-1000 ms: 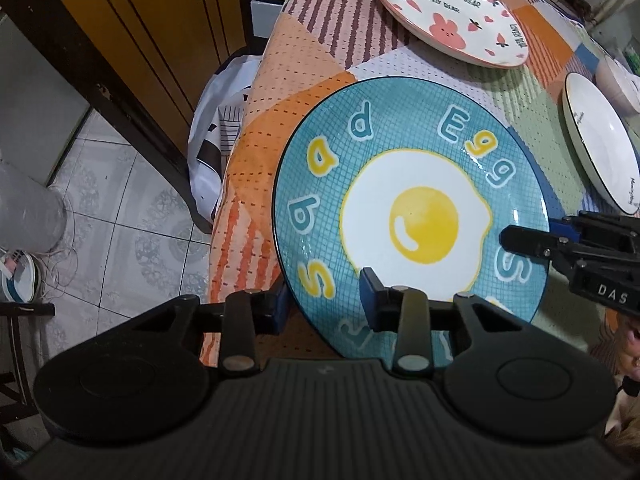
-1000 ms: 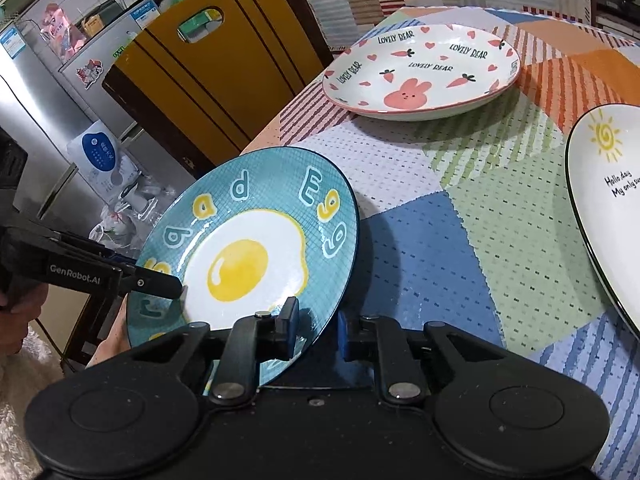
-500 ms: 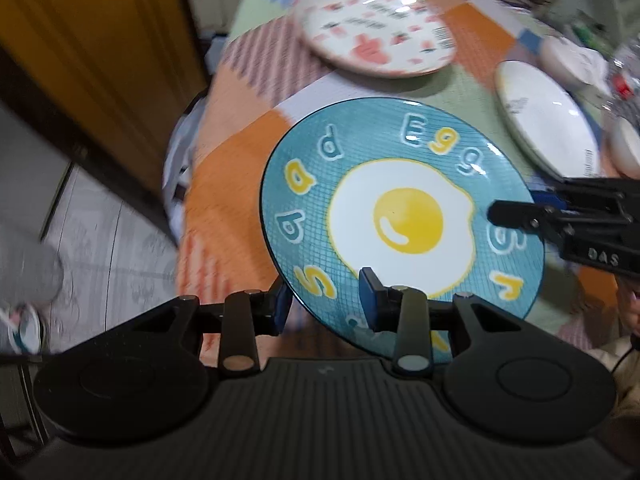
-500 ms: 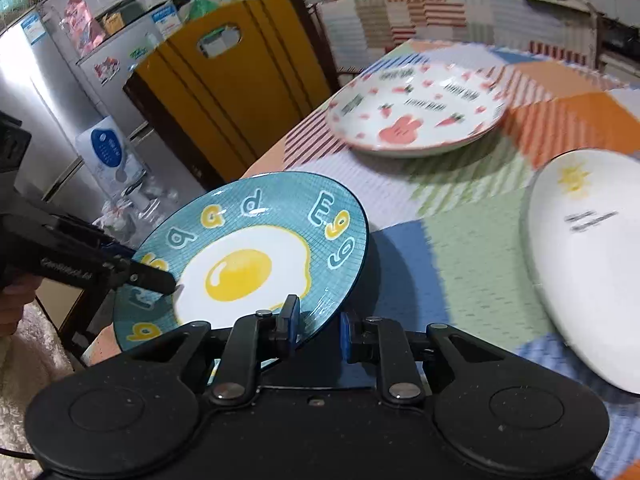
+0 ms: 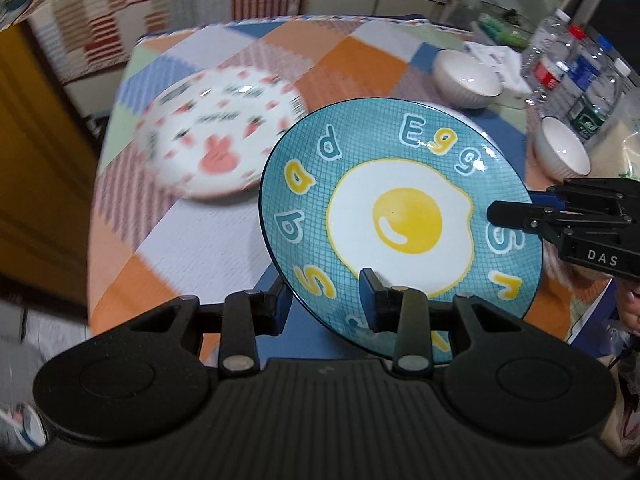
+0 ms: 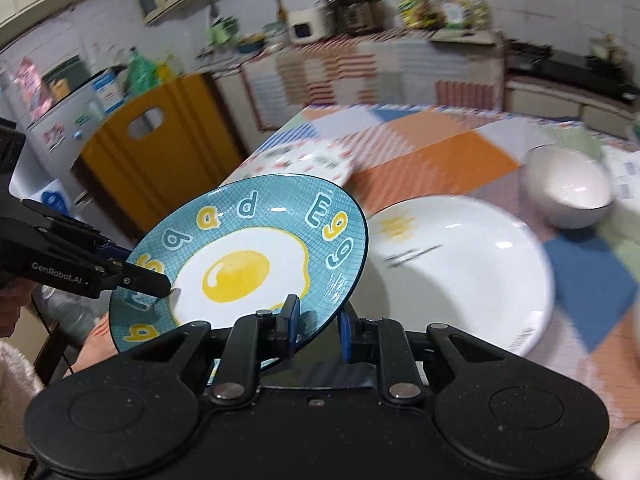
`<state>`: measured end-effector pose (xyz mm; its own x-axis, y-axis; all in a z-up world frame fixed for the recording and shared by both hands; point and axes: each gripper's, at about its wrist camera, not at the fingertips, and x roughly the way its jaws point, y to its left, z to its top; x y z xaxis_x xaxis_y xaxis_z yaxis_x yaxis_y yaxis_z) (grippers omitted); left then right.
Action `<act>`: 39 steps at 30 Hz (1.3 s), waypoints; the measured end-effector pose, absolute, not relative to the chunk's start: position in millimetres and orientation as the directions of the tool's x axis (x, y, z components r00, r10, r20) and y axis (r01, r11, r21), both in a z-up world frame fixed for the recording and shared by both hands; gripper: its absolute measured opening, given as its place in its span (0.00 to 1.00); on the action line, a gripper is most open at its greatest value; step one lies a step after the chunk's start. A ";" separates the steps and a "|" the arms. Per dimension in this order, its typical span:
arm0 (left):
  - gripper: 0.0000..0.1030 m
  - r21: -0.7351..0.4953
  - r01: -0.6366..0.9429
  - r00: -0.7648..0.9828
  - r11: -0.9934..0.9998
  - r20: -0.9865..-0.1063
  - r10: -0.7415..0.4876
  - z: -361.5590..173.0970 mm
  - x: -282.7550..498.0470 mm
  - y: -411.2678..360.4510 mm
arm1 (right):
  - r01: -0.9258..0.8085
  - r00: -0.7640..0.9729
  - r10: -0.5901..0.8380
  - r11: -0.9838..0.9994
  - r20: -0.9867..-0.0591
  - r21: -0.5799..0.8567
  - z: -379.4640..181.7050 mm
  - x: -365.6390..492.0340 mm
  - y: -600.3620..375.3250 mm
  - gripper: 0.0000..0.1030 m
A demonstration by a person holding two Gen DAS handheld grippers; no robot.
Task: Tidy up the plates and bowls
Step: 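Lift the blue egg plate with both tools and lower it onto the sun plate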
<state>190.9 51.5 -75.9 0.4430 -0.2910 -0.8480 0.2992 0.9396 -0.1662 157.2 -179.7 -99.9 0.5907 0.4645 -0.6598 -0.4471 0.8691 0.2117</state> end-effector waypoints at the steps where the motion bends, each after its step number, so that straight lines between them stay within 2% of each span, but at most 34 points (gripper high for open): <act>1: 0.33 -0.166 0.310 0.443 0.936 -0.846 -0.297 -74.8 195.5 44.9 | -0.436 0.602 0.454 0.876 -0.657 0.206 -98.1 158.2 -186.0 0.24; 16: 0.33 -0.239 0.399 0.305 0.885 -0.876 -0.374 -118.3 271.8 -36.7 | -0.299 0.609 0.344 0.934 -0.715 0.195 -123.5 201.1 -263.8 0.24; 33: 0.34 -0.242 0.322 0.218 0.915 -0.922 -0.320 -135.4 290.9 -49.2 | -0.271 0.537 0.313 0.943 -0.783 0.191 -140.8 225.5 -269.1 0.24; 39: 0.33 -0.238 0.279 0.189 0.931 -0.936 -0.296 -140.5 292.9 -50.1 | -0.271 0.499 0.238 0.956 -0.833 0.111 -137.2 234.3 -253.7 0.27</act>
<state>292.9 -50.1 -140.5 0.1886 -0.2959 -0.9364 0.2785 0.9305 -0.2379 234.3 -253.7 -137.2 0.4993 0.2383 -0.8330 -0.2708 0.9562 0.1112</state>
